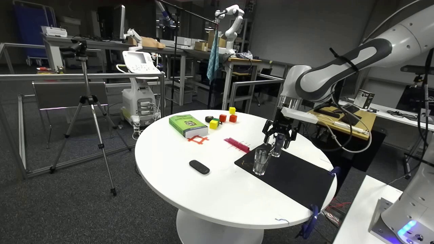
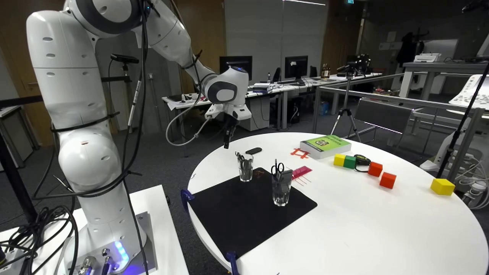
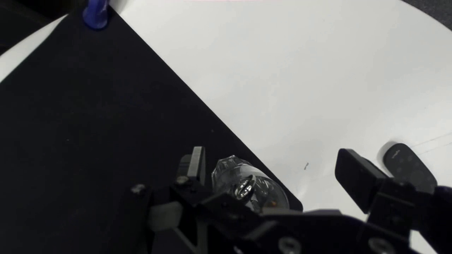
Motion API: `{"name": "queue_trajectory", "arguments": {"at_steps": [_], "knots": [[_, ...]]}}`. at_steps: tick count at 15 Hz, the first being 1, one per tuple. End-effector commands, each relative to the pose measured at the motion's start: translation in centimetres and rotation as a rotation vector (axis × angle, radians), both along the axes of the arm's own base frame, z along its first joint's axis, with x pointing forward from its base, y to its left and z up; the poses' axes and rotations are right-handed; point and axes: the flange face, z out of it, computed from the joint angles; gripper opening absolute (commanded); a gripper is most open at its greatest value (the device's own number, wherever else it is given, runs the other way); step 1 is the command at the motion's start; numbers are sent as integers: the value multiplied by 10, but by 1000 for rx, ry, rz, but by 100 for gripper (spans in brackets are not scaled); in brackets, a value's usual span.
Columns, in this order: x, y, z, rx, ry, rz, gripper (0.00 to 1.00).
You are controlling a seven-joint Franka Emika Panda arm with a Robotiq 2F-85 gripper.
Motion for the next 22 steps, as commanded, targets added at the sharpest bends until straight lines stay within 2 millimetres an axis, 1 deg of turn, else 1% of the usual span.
{"name": "queue_trajectory", "arguments": {"at_steps": [1, 5, 11, 15, 22], "knots": [[-14, -6, 4, -83, 44, 6, 100], [-20, -11, 0, -165, 90, 33, 100], [-24, -24, 1, -228, 134, 59, 100], [-18, -36, 4, -245, 107, 69, 100], [-12, -52, 1, -270, 117, 55, 100]]}}
